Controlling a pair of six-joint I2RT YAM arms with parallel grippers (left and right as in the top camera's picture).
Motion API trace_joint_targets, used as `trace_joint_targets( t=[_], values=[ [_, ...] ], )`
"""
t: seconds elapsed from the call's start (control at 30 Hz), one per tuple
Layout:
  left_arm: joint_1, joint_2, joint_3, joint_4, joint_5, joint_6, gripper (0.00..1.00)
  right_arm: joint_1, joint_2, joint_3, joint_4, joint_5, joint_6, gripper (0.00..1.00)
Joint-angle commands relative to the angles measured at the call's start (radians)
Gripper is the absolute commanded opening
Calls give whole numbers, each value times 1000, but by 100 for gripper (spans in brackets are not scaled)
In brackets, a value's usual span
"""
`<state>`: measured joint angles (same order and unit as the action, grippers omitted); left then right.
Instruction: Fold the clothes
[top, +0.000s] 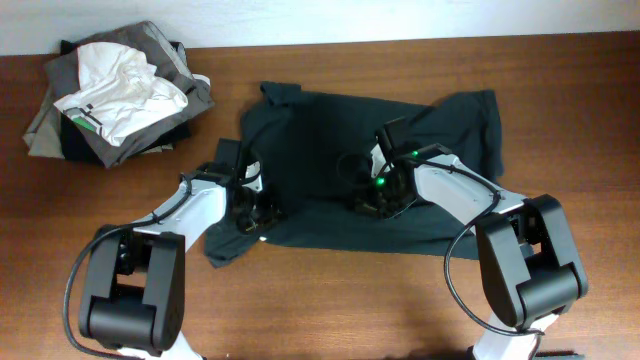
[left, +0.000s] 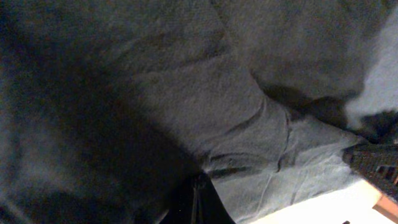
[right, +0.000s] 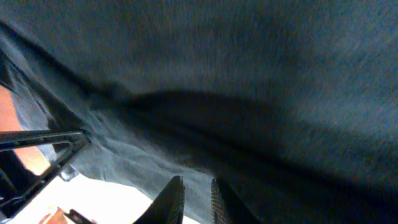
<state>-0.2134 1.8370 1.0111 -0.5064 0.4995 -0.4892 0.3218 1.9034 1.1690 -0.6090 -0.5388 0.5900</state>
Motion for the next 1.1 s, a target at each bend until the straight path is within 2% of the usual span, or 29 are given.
trace_joint_targets(
  t=[0.0, 0.13, 0.17, 0.23, 0.3, 0.37, 0.4, 0.47, 0.5, 0.53, 0.57, 0.6, 0.83, 0.97, 1.07],
  values=[
    [21, 20, 13, 69, 31, -5, 2, -22, 17, 11, 32, 37, 15, 21],
    [67, 20, 13, 217, 6, -15, 2, -55, 17, 11, 111, 103, 21, 20],
    [71, 20, 13, 282, -49, -14, 2, -63, 17, 11, 140, 139, 21, 20],
    [75, 17, 18, 345, -65, 9, 2, -79, 16, 21, 169, 143, -17, 14],
    [95, -16, 85, 181, -30, 25, 1, -93, -6, 98, 49, 89, -86, 8],
    [107, -60, 163, -19, -87, 91, 1, -89, -31, 171, -69, 83, -151, 8],
    [107, -90, 206, -159, -205, 90, 1, -73, -35, 232, -183, 83, -203, 16],
    [114, -117, 230, -333, -357, 75, 1, -34, -34, 248, -267, 87, -220, 22],
    [126, -108, 229, -369, -358, 75, 11, -19, -32, 242, -267, 87, -219, 24],
    [130, -97, 228, -374, -358, 76, 59, -5, -32, 240, -260, 91, -219, 29],
    [129, -78, 228, -359, -351, 91, 70, 6, -32, 240, -247, 91, -219, 31],
    [129, -64, 228, -342, -344, 95, 76, 12, -32, 240, -238, 91, -216, 32],
    [129, 100, 229, -141, -301, 95, 75, 12, -32, 240, -248, 92, -217, 32],
    [129, 112, 229, -129, -295, 102, 58, 12, -32, 240, -248, 110, -216, 32],
    [129, 111, 248, -142, -286, 102, 49, 12, -32, 240, -248, 120, -216, 32]
  ],
)
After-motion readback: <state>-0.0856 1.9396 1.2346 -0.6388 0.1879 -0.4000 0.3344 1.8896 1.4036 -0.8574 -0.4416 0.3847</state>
